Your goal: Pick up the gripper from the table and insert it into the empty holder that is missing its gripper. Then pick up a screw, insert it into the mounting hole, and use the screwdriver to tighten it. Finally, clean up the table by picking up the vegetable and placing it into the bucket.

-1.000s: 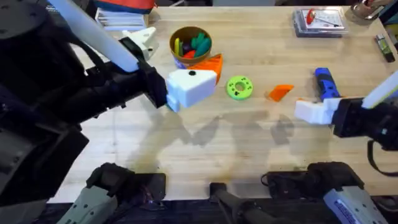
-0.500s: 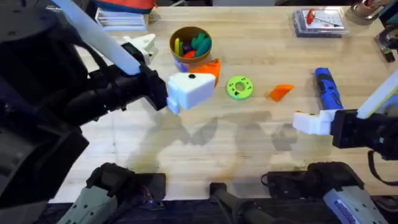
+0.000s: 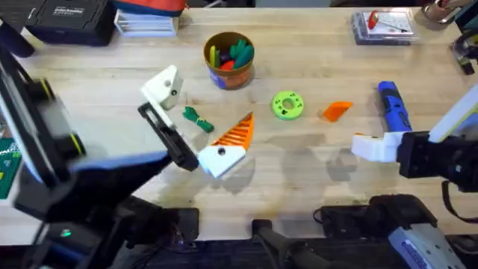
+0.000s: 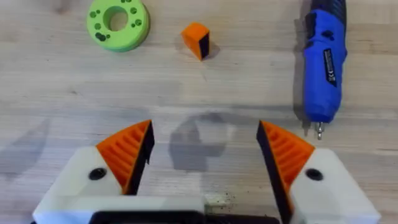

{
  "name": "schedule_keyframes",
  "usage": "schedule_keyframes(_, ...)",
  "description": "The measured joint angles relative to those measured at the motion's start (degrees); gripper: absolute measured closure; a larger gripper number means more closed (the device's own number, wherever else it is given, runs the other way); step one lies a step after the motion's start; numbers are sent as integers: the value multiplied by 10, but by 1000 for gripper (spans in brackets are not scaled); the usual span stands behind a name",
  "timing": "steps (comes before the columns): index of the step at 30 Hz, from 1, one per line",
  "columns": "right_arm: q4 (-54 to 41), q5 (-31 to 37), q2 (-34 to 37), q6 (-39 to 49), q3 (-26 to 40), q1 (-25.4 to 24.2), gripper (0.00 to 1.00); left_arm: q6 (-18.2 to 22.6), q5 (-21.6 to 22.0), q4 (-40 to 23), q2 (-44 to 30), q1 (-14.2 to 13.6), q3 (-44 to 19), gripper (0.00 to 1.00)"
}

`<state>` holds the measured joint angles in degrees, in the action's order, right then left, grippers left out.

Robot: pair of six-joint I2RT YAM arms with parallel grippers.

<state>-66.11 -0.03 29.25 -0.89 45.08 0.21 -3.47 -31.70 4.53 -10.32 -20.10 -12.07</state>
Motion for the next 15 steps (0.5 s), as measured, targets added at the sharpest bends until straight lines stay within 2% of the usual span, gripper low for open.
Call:
schedule_keyframes(5,0,0,0,0,0,0,7,3,-9,101,59,14,90,14)
schedule_keyframes(6,0,0,0,0,0,0,8,4,-10,105,71,19,101,14)
schedule_keyframes(11,0,0,0,0,0,0,8,5,-17,76,101,36,117,14)
schedule_keyframes(15,0,0,0,0,0,0,8,5,-24,-9,101,46,117,14)
